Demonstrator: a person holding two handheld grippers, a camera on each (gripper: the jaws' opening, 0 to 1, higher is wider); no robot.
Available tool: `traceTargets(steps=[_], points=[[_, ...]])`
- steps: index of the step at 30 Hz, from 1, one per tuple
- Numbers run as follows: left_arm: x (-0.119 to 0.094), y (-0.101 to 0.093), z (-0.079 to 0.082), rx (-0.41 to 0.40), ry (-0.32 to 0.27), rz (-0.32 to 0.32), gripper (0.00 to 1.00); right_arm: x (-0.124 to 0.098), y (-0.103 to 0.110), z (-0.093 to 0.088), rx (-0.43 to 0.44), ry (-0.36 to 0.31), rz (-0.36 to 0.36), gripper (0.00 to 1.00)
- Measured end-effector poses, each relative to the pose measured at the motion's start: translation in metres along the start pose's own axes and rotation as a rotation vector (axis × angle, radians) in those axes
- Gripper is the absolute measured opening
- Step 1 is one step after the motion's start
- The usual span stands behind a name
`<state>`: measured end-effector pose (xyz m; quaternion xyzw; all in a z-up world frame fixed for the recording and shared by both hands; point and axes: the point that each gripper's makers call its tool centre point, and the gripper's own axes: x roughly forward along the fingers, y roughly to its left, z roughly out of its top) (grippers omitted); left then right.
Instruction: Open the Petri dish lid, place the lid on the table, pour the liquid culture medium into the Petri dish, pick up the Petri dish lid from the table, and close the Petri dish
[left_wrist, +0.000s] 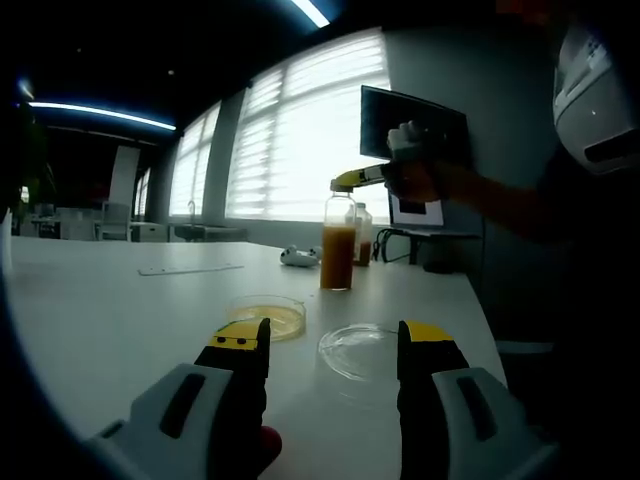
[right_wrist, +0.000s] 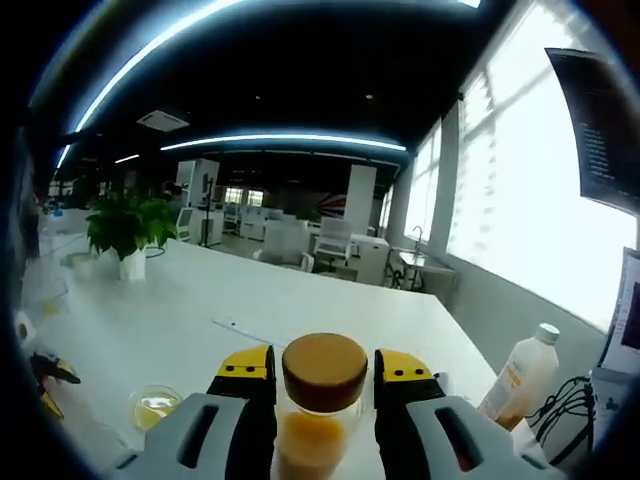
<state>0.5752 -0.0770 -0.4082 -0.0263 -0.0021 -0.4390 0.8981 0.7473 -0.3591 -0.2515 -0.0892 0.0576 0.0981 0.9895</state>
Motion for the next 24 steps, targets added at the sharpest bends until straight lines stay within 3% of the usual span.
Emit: traceTargets(steps=[6,12,24], points=[[0.0,0.0,0.0,0.0,0.0,0.001,0.42,-0.006,-0.01,0.013,0.004,-0.06,-0.052,0.26],[0.0,-0.001,0.0,0.001,0.0,-0.001,0.42,-0.004,-0.007,0.01,0.003,-0.046,-0.031,0.27],[0.0,-0.001,0.0,0.001,0.002,0.001,0.42,-0.019,0.013,0.019,0.02,-0.092,0.012,0.3]])
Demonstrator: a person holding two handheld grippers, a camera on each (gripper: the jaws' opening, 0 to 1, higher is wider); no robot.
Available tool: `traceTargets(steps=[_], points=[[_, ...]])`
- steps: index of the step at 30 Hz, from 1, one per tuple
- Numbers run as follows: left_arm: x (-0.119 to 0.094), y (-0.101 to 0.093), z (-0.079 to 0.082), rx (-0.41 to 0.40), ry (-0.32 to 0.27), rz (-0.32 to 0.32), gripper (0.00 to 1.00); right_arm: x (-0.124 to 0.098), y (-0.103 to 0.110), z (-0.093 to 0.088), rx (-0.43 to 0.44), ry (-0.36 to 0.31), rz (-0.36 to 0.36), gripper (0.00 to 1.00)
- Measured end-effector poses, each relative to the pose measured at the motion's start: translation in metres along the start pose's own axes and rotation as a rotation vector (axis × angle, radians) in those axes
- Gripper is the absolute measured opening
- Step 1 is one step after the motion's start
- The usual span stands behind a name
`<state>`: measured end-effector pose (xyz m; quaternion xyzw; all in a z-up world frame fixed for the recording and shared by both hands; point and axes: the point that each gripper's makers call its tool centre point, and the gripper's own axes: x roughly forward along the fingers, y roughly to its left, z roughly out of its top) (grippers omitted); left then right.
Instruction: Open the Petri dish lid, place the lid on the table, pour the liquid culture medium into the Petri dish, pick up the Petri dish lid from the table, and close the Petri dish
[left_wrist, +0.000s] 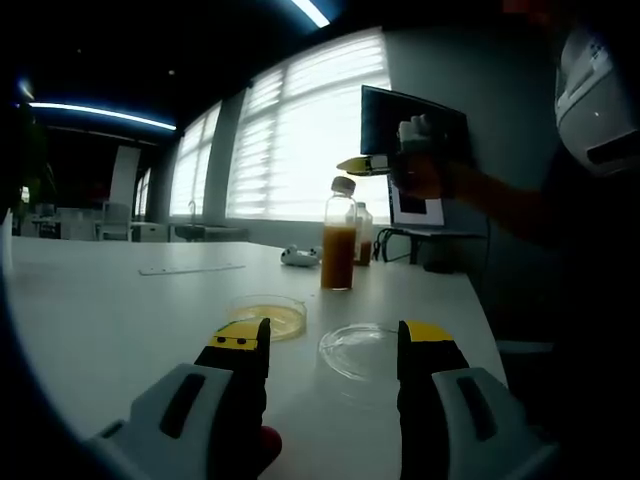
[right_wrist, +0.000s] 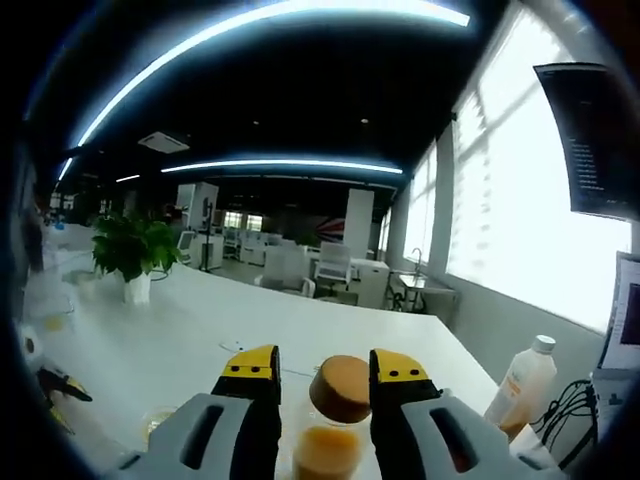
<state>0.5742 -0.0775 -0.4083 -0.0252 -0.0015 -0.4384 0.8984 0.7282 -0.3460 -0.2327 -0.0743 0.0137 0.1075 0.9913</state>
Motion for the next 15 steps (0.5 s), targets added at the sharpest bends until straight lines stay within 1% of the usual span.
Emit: traceTargets(steps=[6,8,11,13,15], points=[[0.0,0.0,0.0,0.002,0.001,0.002,0.42,-0.01,0.003,-0.002,0.038,-0.006,0.016,0.3],[0.0,0.0,0.0,0.002,0.001,0.002,0.42,-0.014,0.007,-0.001,0.027,-0.013,0.024,0.31],[0.0,0.001,0.0,-0.002,-0.001,0.002,0.42,-0.018,0.013,-0.003,0.037,-0.012,0.045,0.32],[0.0,0.001,0.0,-0.005,-0.003,0.003,0.42,-0.02,0.019,-0.004,0.062,-0.022,0.068,0.32],[0.0,0.001,0.0,-0.006,-0.003,0.002,0.42,-0.024,0.025,-0.005,0.06,-0.026,0.085,0.32]])
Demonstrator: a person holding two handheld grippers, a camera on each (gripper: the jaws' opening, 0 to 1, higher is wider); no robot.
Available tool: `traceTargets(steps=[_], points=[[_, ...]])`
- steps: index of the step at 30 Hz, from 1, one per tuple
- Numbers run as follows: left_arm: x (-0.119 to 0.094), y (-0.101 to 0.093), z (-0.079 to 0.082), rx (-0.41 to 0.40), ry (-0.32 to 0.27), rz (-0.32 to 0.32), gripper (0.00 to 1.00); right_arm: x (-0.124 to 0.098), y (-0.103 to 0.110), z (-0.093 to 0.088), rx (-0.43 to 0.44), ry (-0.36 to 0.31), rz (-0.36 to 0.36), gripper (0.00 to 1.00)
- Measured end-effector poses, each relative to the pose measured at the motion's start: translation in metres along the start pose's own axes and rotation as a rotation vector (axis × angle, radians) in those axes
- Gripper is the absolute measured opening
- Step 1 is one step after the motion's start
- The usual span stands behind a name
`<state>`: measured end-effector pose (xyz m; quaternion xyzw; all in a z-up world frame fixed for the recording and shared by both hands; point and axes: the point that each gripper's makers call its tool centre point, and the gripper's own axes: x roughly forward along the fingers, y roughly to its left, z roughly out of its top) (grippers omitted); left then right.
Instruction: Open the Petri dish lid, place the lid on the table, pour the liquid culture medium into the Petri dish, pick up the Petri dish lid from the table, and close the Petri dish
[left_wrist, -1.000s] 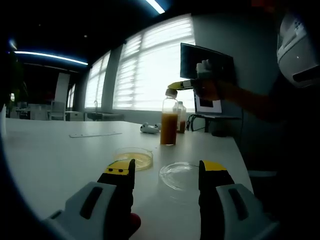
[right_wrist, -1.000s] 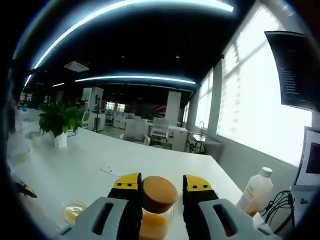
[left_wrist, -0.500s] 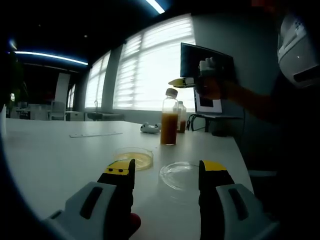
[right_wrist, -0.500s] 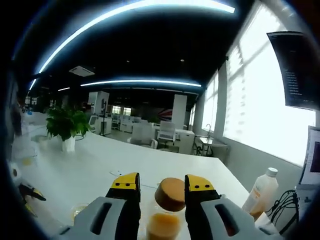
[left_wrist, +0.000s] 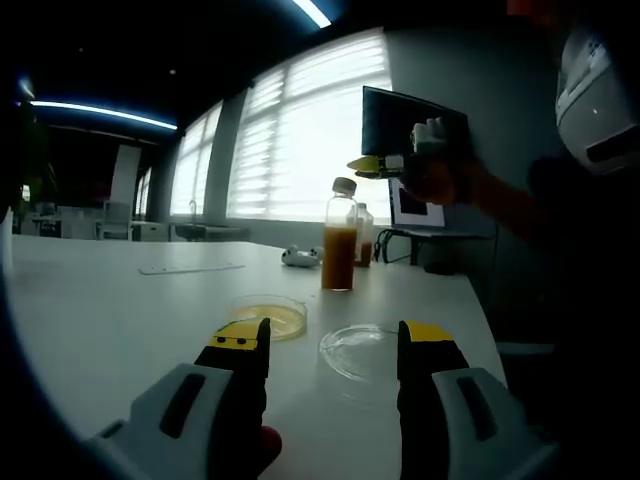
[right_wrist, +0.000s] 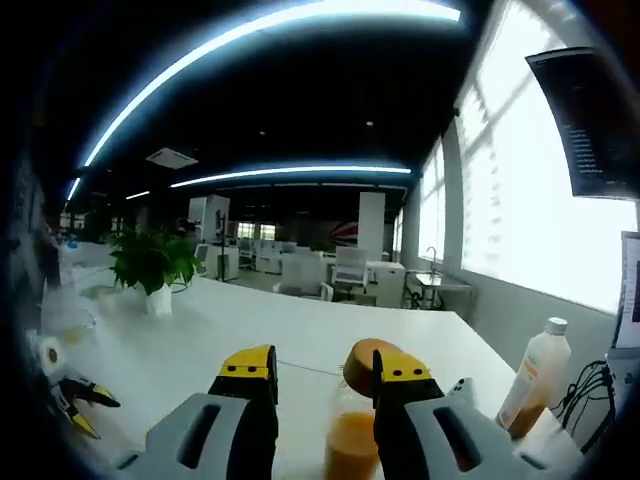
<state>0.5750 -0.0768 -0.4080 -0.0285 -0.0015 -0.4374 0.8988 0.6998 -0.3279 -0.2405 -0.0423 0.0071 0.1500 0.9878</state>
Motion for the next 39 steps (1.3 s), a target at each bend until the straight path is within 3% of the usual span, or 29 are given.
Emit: traceTargets(steps=[12,15,17,30,39], points=[[0.0,0.0,0.0,-0.003,0.003,0.003,0.42,-0.016,0.031,-0.017,0.005,0.006,0.119,0.42],[0.0,0.0,-0.001,-0.001,0.006,0.004,0.42,-0.022,0.044,-0.023,-0.084,0.014,0.163,0.44],[0.0,0.001,-0.002,-0.002,0.008,0.006,0.42,-0.025,0.049,-0.026,-0.068,0.017,0.183,0.45],[-0.008,0.004,0.001,-0.007,0.016,0.043,0.44,-0.044,0.055,-0.04,-0.039,0.001,0.267,0.48],[-0.029,0.013,0.015,0.025,0.026,0.084,0.46,-0.058,0.086,-0.059,-0.103,0.022,0.443,0.56]])
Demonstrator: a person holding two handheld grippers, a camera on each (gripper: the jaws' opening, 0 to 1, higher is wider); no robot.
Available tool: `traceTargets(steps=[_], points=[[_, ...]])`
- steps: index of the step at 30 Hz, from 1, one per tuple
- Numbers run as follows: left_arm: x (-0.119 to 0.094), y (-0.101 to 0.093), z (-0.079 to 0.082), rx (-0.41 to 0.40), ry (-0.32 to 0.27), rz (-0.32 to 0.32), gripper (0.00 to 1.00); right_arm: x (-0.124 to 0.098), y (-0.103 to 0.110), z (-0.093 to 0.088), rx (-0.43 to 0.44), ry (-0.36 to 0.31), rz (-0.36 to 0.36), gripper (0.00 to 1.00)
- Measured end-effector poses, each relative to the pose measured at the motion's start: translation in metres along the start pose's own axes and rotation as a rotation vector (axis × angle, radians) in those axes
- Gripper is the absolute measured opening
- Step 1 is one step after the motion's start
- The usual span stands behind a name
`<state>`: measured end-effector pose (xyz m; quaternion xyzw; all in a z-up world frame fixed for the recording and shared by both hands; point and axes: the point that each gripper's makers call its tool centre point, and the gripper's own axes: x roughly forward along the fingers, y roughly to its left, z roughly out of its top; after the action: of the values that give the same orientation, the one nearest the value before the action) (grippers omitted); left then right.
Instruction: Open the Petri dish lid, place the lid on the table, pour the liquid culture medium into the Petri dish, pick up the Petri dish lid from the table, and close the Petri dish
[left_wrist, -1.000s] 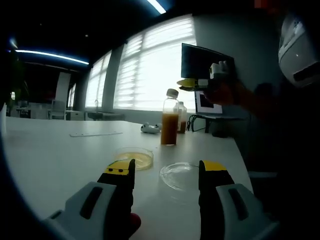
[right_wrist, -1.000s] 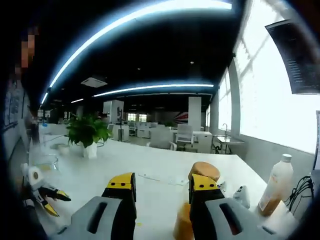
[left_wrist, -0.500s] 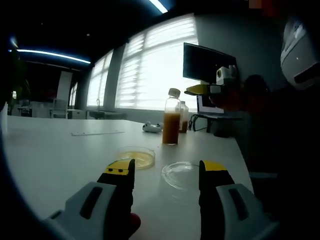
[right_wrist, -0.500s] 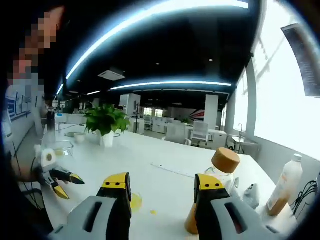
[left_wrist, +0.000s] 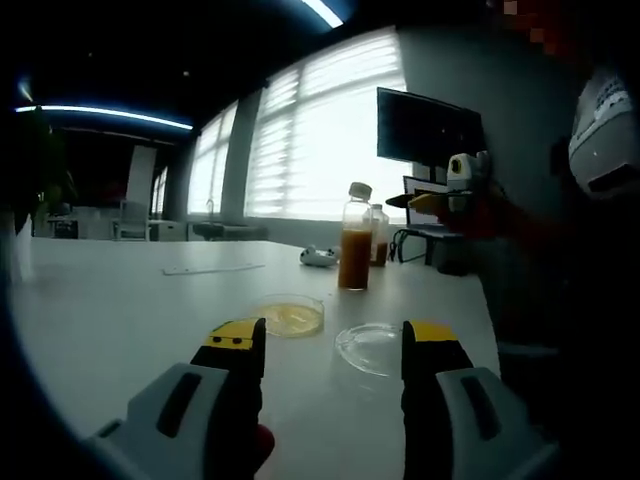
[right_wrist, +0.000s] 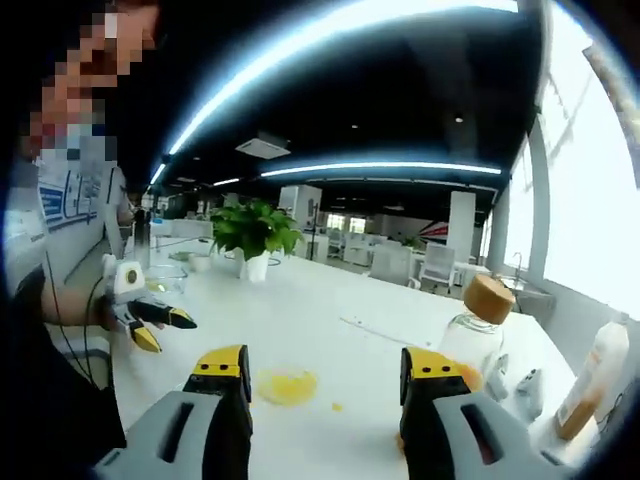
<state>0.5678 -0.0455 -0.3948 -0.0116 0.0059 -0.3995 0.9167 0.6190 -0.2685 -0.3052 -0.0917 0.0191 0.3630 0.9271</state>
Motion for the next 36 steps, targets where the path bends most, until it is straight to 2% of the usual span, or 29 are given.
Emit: traceTargets(steps=[2,6,11,14,17,20,22,28,33,36], points=[[-0.001,0.001,0.004,0.009,0.012,-0.016,0.47,0.0,0.008,-0.003,0.014,-0.004,0.042,0.59],[-0.002,0.006,0.012,0.025,0.022,-0.037,0.47,0.0,0.01,-0.011,-0.012,0.018,0.048,0.59],[0.0,0.004,0.013,0.034,0.035,-0.071,0.48,0.001,0.018,-0.017,0.018,0.02,0.091,0.61],[0.002,0.001,0.011,0.041,0.046,-0.092,0.48,0.004,0.031,-0.026,0.005,0.042,0.135,0.62],[0.004,-0.004,0.006,0.056,0.064,-0.114,0.48,0.007,0.049,-0.033,0.008,0.06,0.215,0.64],[0.003,-0.005,0.003,0.057,0.07,-0.123,0.49,0.009,0.064,-0.044,-0.052,0.107,0.261,0.63],[0.002,-0.006,0.001,0.046,0.068,-0.124,0.49,0.01,0.072,-0.047,-0.039,0.11,0.286,0.64],[0.002,-0.006,-0.002,0.043,0.086,-0.135,0.49,0.017,0.085,-0.057,-0.008,0.121,0.354,0.65],[0.011,-0.015,-0.01,0.081,0.125,-0.179,0.5,0.02,0.104,-0.072,-0.054,0.14,0.454,0.68],[0.016,-0.015,-0.017,0.092,0.145,-0.191,0.51,0.024,0.106,-0.083,-0.065,0.164,0.471,0.68]])
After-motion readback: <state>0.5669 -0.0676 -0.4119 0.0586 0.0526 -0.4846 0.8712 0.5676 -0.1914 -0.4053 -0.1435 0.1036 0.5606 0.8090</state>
